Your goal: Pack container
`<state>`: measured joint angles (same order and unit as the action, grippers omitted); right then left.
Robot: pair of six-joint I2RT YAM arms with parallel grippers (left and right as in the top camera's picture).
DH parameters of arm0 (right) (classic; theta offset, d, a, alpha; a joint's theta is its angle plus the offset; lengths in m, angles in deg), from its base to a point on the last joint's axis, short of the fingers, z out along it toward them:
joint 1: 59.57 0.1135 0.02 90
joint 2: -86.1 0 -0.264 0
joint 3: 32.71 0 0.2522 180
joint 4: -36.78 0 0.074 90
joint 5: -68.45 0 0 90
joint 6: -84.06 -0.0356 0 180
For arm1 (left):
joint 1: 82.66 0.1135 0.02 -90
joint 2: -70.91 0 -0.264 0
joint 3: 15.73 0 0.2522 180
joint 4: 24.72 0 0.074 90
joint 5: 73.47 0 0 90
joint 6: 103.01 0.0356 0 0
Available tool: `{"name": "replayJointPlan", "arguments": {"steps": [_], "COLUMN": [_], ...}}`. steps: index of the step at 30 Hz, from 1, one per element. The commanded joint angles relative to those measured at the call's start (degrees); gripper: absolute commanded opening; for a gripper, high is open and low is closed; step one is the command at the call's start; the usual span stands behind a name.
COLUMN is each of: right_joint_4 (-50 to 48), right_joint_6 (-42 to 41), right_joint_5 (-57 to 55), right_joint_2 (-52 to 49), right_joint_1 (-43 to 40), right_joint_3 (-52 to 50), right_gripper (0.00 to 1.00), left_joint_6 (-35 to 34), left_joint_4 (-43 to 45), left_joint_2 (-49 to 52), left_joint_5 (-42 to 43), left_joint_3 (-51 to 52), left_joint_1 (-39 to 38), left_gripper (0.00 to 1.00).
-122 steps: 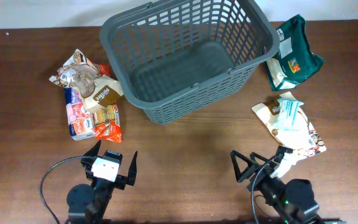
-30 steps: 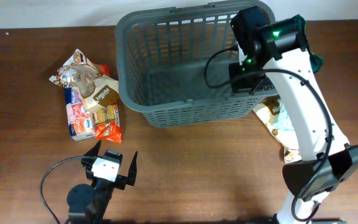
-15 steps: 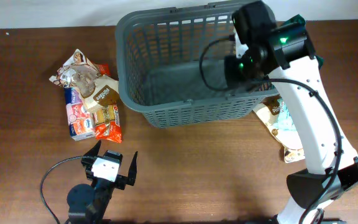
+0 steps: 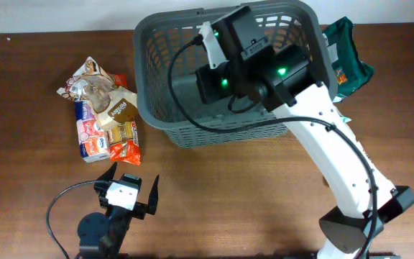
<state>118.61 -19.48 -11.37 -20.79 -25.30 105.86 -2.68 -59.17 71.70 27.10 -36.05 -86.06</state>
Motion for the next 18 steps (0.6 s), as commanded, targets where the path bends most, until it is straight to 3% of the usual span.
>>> {"name": "replayJointPlan", "arguments": {"steps": [1,12,18], "right_joint_4": [0.87,19.3,29.31], "right_joint_6": [-0.5,-0.24,-0.15], "right_joint_5": [-4.7,-18.4,-18.21], "right_joint_2": [2.29,13.49,20.09], "right_joint_1": [-0.59,-1.25,-8.61], "right_joint_3": [3.65,5.38,5.2], "right_gripper": [0.04,0.04,0.04], "left_joint_6": [0.92,0.94,0.9], "left_joint_4": [0.11,0.11,0.24], "left_joint_2": [-0.46,-0.46,-0.46], "left_joint_5": [0.76,0.76,2.21], "left_joint_3": [0.24,0.24,0.24], "left_joint_1": [0.35,0.35,0.35], "left_gripper": [0.99,0.99,0.99]}}
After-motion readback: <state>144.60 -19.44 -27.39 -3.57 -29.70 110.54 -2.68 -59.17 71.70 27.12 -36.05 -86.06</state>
